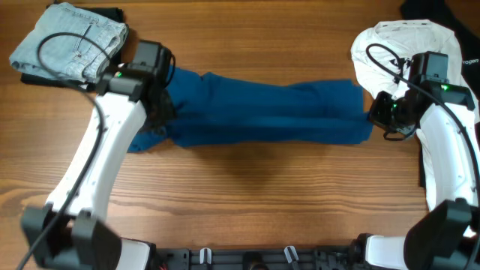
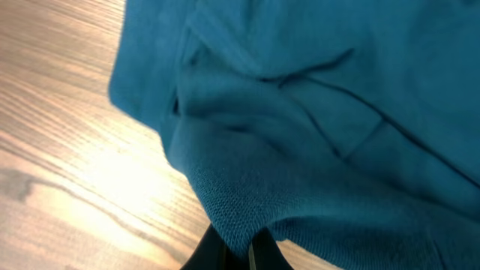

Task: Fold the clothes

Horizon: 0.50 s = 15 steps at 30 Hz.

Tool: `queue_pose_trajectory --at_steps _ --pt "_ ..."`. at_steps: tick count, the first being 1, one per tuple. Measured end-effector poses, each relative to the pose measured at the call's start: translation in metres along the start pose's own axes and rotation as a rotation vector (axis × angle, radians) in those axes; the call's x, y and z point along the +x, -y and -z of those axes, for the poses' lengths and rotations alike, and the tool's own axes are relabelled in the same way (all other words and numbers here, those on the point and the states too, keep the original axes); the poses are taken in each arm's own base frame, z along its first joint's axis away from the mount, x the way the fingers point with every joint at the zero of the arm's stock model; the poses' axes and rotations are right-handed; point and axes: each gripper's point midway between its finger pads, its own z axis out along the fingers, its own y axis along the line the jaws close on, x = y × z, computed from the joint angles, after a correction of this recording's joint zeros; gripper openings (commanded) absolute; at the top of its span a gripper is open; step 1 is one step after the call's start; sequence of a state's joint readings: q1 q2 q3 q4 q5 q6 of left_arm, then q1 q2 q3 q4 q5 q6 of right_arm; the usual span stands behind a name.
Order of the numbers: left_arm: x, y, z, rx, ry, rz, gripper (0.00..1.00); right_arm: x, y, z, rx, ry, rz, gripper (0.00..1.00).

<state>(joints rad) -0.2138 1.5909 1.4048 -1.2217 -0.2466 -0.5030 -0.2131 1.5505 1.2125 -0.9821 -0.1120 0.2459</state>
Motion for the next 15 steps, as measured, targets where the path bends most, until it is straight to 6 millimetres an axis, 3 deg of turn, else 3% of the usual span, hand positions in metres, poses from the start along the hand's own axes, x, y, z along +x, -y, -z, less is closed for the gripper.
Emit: queue_pose_trajectory --at_steps 3,7,10,13,14,15 --pt "-0.006 0.008 -0.035 -0.037 -0.048 -0.005 0.04 -0.009 -0.001 -0.018 -0.006 -0.005 -0.011 0.04" --pt "-0.032 0.017 -0.074 -0.035 -0.021 0.025 0.04 -0.025 -0.006 -0.045 -0.029 0.008 -0.024 0.04" --pt "-0.058 0.019 -0.085 0.000 0.051 0.076 0.04 -0.040 -0.011 -0.063 -0.057 0.038 -0.023 0.04" --pt "-0.062 0.019 -0.085 0.006 0.065 0.082 0.04 -0.046 -0.015 -0.068 -0.077 0.055 -0.019 0.04" --pt "-0.062 0.019 -0.085 0.007 0.066 0.082 0.04 -0.047 -0.016 -0.069 -0.083 0.059 -0.020 0.09" --pt "-0.062 0.019 -0.085 0.007 0.066 0.082 0.20 -0.049 -0.017 -0.069 -0.085 0.064 -0.017 0.33"
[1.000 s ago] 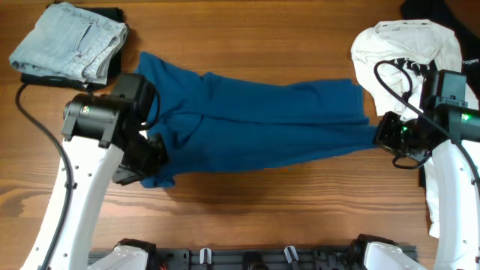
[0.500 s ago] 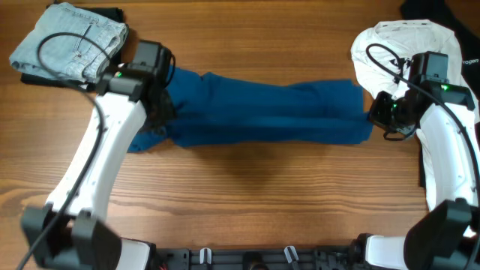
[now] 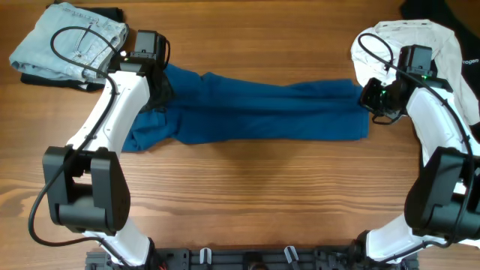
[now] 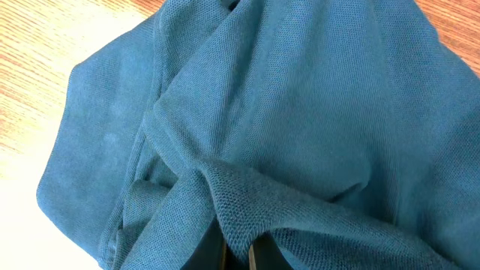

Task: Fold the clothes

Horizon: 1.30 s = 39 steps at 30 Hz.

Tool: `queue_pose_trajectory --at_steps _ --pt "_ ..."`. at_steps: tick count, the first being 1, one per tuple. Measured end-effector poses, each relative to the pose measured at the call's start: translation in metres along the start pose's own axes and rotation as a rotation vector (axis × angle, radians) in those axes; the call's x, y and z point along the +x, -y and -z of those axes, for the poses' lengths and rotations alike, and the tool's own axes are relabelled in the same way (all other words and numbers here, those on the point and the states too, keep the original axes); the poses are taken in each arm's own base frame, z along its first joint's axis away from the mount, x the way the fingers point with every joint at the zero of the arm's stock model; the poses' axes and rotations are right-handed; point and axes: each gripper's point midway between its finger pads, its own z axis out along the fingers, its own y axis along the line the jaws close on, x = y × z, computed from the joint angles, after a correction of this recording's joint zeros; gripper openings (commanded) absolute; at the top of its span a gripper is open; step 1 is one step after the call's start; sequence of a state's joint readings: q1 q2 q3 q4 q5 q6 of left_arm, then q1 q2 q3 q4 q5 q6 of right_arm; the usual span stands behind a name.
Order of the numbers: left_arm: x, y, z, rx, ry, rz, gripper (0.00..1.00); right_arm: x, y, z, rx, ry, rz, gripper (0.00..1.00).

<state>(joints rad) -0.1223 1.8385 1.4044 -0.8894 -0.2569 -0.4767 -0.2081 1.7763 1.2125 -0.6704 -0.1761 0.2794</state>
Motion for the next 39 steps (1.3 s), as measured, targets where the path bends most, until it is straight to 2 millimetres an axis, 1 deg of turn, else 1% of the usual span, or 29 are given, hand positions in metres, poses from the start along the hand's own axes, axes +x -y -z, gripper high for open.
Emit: queue_pose_trajectory --at_steps 1,2,3,4,7,10,11,12,13,14,15,17,18,21,22,24,25,26,27,28,29,30,32,33,35,38,39 --pt "0.000 0.000 0.000 0.000 0.000 0.000 0.48 0.000 -0.003 -0.002 -0.003 0.000 0.003 0.64" --pt "0.000 0.000 0.000 0.000 0.000 -0.002 0.77 0.002 -0.005 -0.004 -0.003 -0.005 0.008 0.77" --pt "0.000 -0.001 0.000 -0.003 -0.002 -0.006 1.00 0.003 -0.008 -0.004 -0.005 -0.007 0.011 0.84" --pt "0.002 -0.003 0.000 -0.011 -0.007 -0.009 1.00 0.005 -0.010 -0.005 -0.006 -0.014 0.021 0.86" --pt "0.002 -0.006 -0.001 -0.019 -0.012 -0.006 1.00 0.011 -0.008 -0.004 0.002 -0.039 0.020 0.87" --pt "-0.001 -0.009 -0.002 -0.020 -0.009 0.001 1.00 0.009 -0.004 -0.005 0.026 -0.027 0.045 0.85" --pt "-0.004 -0.014 -0.003 -0.024 -0.006 0.016 1.00 0.005 -0.003 -0.005 0.035 -0.009 0.050 0.85" --pt "-0.011 -0.025 -0.006 -0.032 0.002 0.046 1.00 -0.001 -0.003 -0.005 0.041 0.015 0.061 0.84" --pt "-0.018 -0.037 -0.008 -0.042 0.008 0.080 1.00 -0.003 -0.002 -0.006 0.043 0.025 0.067 0.82" --pt "-0.026 -0.050 -0.011 -0.054 0.018 0.116 1.00 -0.002 0.000 -0.007 0.050 0.028 0.071 0.73" --pt "-0.029 -0.061 -0.013 -0.065 0.017 0.135 1.00 0.005 0.003 -0.011 0.057 0.009 0.072 0.70" --pt "-0.033 -0.079 -0.016 -0.082 0.010 0.152 1.00 0.008 0.006 -0.016 0.061 0.013 0.079 0.67" --pt "-0.034 -0.087 -0.018 -0.090 0.006 0.152 1.00 0.008 0.006 -0.019 0.059 0.024 0.081 0.67" --pt "-0.036 -0.097 -0.019 -0.097 0.000 0.154 1.00 0.010 0.010 -0.031 0.056 0.045 0.095 0.66" --pt "-0.037 -0.103 -0.020 -0.101 -0.002 0.165 1.00 0.012 0.011 -0.037 0.058 0.040 0.102 0.66" --pt "-0.040 -0.126 -0.024 -0.121 -0.009 0.215 1.00 0.018 0.016 -0.053 0.064 0.019 0.106 0.65" --pt "-0.039 -0.136 -0.025 -0.132 -0.018 0.237 1.00 0.014 0.016 -0.057 0.066 0.034 0.113 0.64" --pt "-0.039 -0.144 -0.025 -0.140 -0.025 0.252 1.00 0.010 0.016 -0.058 0.064 0.043 0.116 0.61" --pt "-0.037 -0.148 -0.026 -0.146 -0.033 0.261 1.00 0.008 0.016 -0.059 0.066 0.048 0.117 0.56" --pt "-0.037 -0.151 -0.026 -0.148 -0.035 0.268 1.00 0.005 0.016 -0.061 0.069 0.052 0.121 0.40" --pt "-0.037 -0.153 -0.026 -0.150 -0.036 0.271 1.00 0.005 0.016 -0.062 0.071 0.047 0.125 0.17" --pt "-0.037 -0.153 -0.026 -0.150 -0.037 0.270 1.00 0.006 0.015 -0.063 0.064 0.043 0.122 0.05" --pt "-0.037 -0.153 -0.026 -0.150 -0.037 0.270 1.00 0.012 0.008 -0.064 0.019 0.008 0.114 0.04" --pt "-0.037 -0.153 -0.026 -0.150 -0.037 0.270 1.00 0.018 0.006 -0.062 0.005 -0.022 0.087 0.04" --pt "-0.036 -0.153 -0.026 -0.150 -0.038 0.270 1.00 0.021 0.006 -0.061 -0.011 -0.043 0.054 0.04" --pt "-0.034 -0.153 -0.026 -0.153 -0.047 0.268 1.00 0.026 0.013 -0.054 -0.032 -0.092 0.000 0.04" --pt "-0.034 -0.153 -0.026 -0.153 -0.048 0.268 1.00 0.024 0.021 -0.048 -0.029 -0.109 -0.019 0.04"
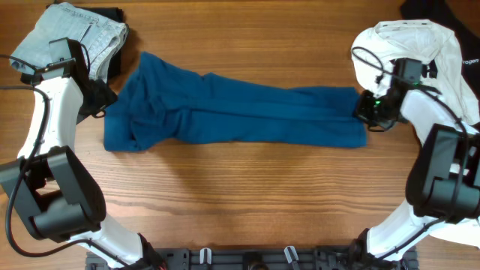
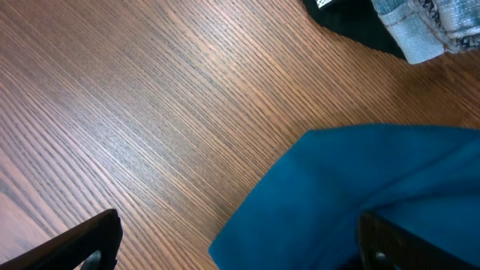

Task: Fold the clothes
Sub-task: 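Grasp the polo's right end with the right gripper and fold it leftward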

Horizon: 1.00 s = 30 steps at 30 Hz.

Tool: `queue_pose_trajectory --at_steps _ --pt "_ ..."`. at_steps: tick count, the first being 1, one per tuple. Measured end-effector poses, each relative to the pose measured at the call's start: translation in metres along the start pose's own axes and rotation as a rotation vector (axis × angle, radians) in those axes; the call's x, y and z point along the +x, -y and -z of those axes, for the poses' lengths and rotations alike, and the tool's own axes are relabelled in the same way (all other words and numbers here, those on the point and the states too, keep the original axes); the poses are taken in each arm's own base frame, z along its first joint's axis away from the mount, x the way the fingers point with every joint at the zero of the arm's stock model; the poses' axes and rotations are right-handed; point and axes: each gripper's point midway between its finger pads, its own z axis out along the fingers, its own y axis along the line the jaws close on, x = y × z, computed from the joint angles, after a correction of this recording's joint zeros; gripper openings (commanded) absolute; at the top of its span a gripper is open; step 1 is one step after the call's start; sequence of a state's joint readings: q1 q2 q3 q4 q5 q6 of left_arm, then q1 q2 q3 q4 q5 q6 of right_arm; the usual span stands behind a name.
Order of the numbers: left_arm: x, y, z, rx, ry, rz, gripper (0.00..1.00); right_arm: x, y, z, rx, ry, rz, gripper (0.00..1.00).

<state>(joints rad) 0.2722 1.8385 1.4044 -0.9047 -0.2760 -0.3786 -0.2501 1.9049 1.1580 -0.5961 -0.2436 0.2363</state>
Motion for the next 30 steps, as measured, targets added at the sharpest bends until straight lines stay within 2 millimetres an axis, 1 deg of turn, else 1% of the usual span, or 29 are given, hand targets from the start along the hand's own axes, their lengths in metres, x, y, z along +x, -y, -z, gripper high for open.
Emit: queue_pose_trajectory --at_steps 1,2,4,5,6,8,10,11,12,14,17,18,19,21,22,23,25,27,29,30 --pt "0.000 0.000 0.000 0.000 -0.001 0.000 1.00 -0.011 0.008 0.012 0.003 0.007 -0.015 0.04" --pt "0.000 0.000 0.000 -0.001 -0.002 -0.001 1.00 -0.028 0.014 0.029 0.006 0.033 -0.015 0.04" --pt "0.000 0.000 0.000 -0.001 -0.001 0.000 1.00 -0.058 0.021 0.054 0.006 0.104 -0.009 0.04" --pt "0.001 0.000 0.000 -0.001 -0.003 -0.001 1.00 -0.069 0.027 0.066 0.009 0.130 -0.008 0.04" --pt "0.001 -0.001 0.000 -0.003 -0.006 -0.002 1.00 -0.076 0.034 0.076 0.015 0.145 -0.008 0.04" --pt "0.002 -0.001 0.000 -0.004 -0.010 -0.003 1.00 -0.074 0.039 0.089 0.025 0.120 0.010 0.04" --pt "0.002 -0.001 0.000 -0.004 -0.010 -0.003 1.00 -0.071 0.028 0.100 0.017 0.088 0.051 0.04" --pt "0.002 -0.001 0.000 -0.004 -0.010 -0.003 1.00 -0.070 0.018 0.104 0.012 0.078 0.078 0.04" --pt "0.002 -0.001 0.000 -0.004 -0.010 -0.003 1.00 -0.067 0.002 0.106 0.002 0.064 0.117 0.04" --pt "0.003 -0.001 0.000 -0.005 -0.010 -0.004 1.00 -0.062 -0.030 0.103 -0.017 0.052 0.197 0.04" --pt "0.003 -0.001 0.000 -0.005 -0.010 -0.003 1.00 -0.037 -0.098 0.089 -0.061 0.017 0.348 0.04" --pt "0.002 -0.001 0.000 -0.004 -0.010 -0.003 1.00 -0.030 -0.116 0.085 -0.076 0.014 0.383 0.04" --pt "0.003 -0.001 0.000 -0.004 -0.010 -0.003 1.00 -0.023 -0.139 0.082 -0.096 0.022 0.426 0.04" --pt "0.002 0.002 0.000 0.013 -0.010 -0.001 1.00 -0.001 -0.187 0.075 -0.139 0.025 0.508 0.04" --pt "0.001 0.004 0.000 0.022 -0.008 0.000 1.00 0.001 -0.190 0.075 -0.141 0.025 0.506 0.04" --pt "0.001 0.005 0.000 0.028 -0.008 0.001 1.00 0.014 -0.209 0.073 -0.159 0.020 0.545 0.04" --pt "0.001 0.007 0.000 0.038 -0.008 0.002 1.00 0.027 -0.228 0.071 -0.178 0.015 0.572 0.04" --pt "0.000 0.007 0.000 0.040 -0.007 0.002 1.00 0.040 -0.241 0.069 -0.190 0.003 0.592 0.04" --pt "0.000 0.008 0.000 0.042 -0.007 0.003 1.00 0.048 -0.250 0.069 -0.199 0.001 0.612 0.04" --pt "0.001 0.008 0.000 0.042 -0.008 0.003 1.00 0.054 -0.257 0.068 -0.207 0.001 0.629 0.24"
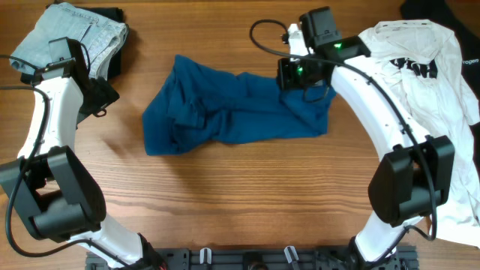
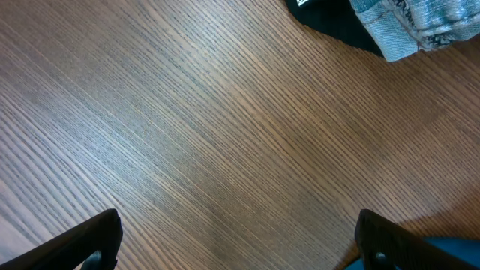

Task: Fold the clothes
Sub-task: 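Grasp the polo's right end with the right gripper and fold it leftward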

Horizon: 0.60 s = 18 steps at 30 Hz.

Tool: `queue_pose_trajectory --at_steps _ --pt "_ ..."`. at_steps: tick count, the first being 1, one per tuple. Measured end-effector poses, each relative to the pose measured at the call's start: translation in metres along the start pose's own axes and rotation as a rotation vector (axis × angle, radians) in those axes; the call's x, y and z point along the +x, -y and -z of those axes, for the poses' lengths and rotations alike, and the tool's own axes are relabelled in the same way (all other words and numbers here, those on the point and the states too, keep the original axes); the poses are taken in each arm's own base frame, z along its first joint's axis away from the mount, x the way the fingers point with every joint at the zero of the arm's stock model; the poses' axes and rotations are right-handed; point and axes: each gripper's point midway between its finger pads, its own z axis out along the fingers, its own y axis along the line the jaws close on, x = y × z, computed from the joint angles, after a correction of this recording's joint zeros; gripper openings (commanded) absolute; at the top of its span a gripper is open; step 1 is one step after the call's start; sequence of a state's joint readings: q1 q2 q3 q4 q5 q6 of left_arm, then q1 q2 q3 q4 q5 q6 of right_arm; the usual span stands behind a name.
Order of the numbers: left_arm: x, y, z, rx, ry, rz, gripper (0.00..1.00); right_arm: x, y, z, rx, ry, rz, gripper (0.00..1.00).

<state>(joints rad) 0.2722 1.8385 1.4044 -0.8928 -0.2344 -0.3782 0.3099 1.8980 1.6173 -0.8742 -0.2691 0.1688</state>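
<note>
A blue garment (image 1: 232, 109) lies bunched in the middle of the wooden table (image 1: 240, 195). Its right end is lifted and doubled back toward the left. My right gripper (image 1: 297, 75) is at that upper right edge, shut on the cloth. My left gripper (image 1: 105, 97) hangs open over bare wood to the left of the garment, touching nothing. In the left wrist view the left gripper (image 2: 236, 244) has its fingers (image 2: 90, 241) far apart with only wood grain between them. A sliver of the blue garment (image 2: 446, 262) shows at the bottom right.
Folded light jeans (image 1: 71, 37) rest on a black garment (image 1: 112, 15) at the back left; the jeans (image 2: 420, 30) also show in the left wrist view. A crumpled white T-shirt (image 1: 420, 60) covers the right side. Dark cloth (image 1: 435, 9) lies at the back right corner.
My right gripper has moved from the garment's far right end to the back middle, bringing that end with it. The garment is shorter and bunched, its left edge farther right. The left arm has not moved.
First my left gripper was shut on the garment's left end and the right one held the right end, the cloth stretched between them. Later the left gripper was open and off to the left. Now the right end is drawn over toward the left.
</note>
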Motion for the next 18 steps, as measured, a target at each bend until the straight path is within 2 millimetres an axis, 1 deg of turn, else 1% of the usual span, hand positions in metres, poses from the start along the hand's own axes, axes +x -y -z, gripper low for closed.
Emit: queue_pose_trajectory --at_steps 1,2,5,7,8,9,10,11,13,15,16,17,18 --pt "0.000 0.000 0.000 0.000 0.000 0.000 1.00 0.003 -0.010 -0.002 -0.009 -0.007 0.011 0.51" --pt "0.000 0.000 0.000 0.000 0.000 0.000 1.00 0.004 -0.015 -0.004 -0.013 -0.011 0.020 0.58" --pt "0.000 0.000 0.000 0.000 0.000 0.000 1.00 0.011 -0.024 -0.004 -0.032 -0.036 0.022 0.59" --pt "0.000 0.000 0.000 0.000 0.000 0.000 1.00 0.016 -0.021 0.004 -0.025 -0.070 0.003 0.60" --pt "0.000 0.000 0.000 0.000 0.000 0.000 1.00 0.013 -0.018 0.012 -0.021 -0.066 -0.006 0.60" --pt "0.000 0.000 0.000 0.000 0.000 0.000 1.00 0.014 -0.011 0.021 0.001 -0.068 -0.023 0.60" --pt "0.000 0.000 0.000 0.000 0.001 0.000 1.00 0.016 0.002 0.030 0.040 -0.068 -0.045 0.60" --pt "0.000 0.000 0.000 0.001 0.001 0.000 1.00 0.015 0.015 0.035 0.076 -0.062 -0.063 0.60" --pt "-0.001 0.000 0.000 0.002 0.003 0.001 1.00 0.015 0.038 0.039 0.134 -0.057 -0.097 0.60" --pt "-0.001 0.000 0.000 0.002 0.004 0.001 1.00 0.016 0.051 0.034 0.163 -0.063 -0.119 0.60" --pt "-0.001 0.000 0.000 0.002 0.004 0.001 1.00 0.018 0.054 0.028 0.170 -0.076 -0.131 0.60" --pt "-0.001 0.000 0.000 0.002 0.004 0.001 1.00 0.023 0.060 0.013 0.178 -0.100 -0.154 0.60" --pt "-0.001 0.000 0.000 0.002 0.004 0.001 1.00 0.027 0.063 0.004 0.186 -0.122 -0.169 0.59"
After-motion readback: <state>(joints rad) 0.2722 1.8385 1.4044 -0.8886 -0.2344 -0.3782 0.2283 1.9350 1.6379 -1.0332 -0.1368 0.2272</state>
